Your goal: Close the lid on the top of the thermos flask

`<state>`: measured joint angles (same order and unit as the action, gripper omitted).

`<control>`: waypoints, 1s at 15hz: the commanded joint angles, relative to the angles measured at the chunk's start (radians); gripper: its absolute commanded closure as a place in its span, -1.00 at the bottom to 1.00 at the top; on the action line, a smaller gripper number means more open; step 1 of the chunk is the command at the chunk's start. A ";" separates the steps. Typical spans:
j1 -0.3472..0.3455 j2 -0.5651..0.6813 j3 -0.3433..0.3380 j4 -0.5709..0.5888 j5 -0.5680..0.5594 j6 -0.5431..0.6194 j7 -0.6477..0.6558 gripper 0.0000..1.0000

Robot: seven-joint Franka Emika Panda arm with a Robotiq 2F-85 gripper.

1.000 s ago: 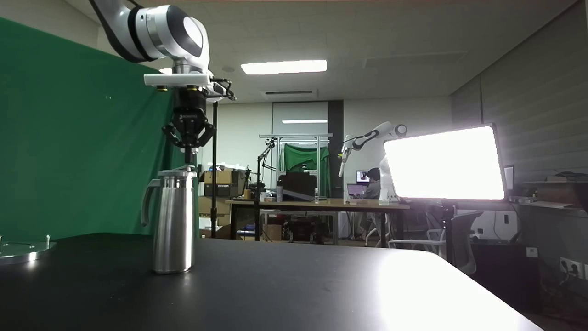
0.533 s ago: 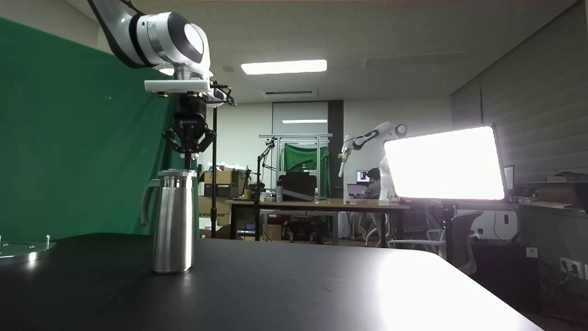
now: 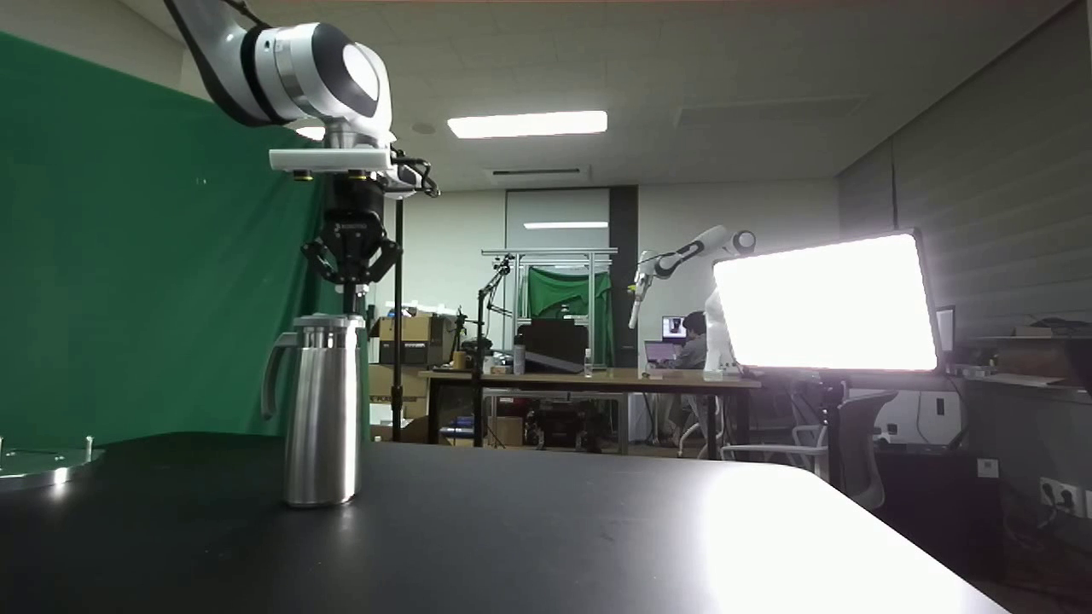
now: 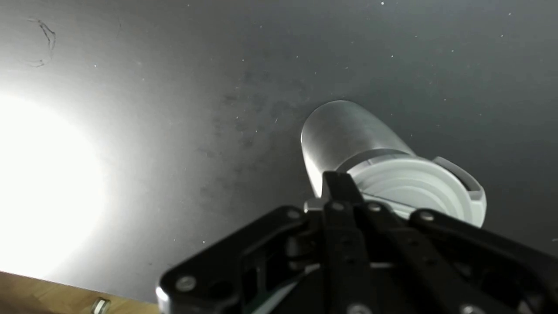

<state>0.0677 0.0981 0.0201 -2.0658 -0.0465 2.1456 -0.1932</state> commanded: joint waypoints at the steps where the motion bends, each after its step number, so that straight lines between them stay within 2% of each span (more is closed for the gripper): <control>1: -0.009 -0.024 0.018 0.000 0.032 -0.013 -0.015 1.00; 10: 0.003 -0.169 0.044 -0.048 0.027 -0.016 -0.042 1.00; 11: 0.003 -0.181 0.044 -0.055 0.029 -0.017 -0.035 0.51; 12: 0.003 -0.192 0.043 -0.062 0.029 -0.017 -0.040 0.46; 15: 0.003 -0.218 0.040 -0.080 0.029 -0.016 -0.042 0.09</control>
<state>0.0715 -0.0752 0.0646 -2.1147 -0.0240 2.1384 -0.2268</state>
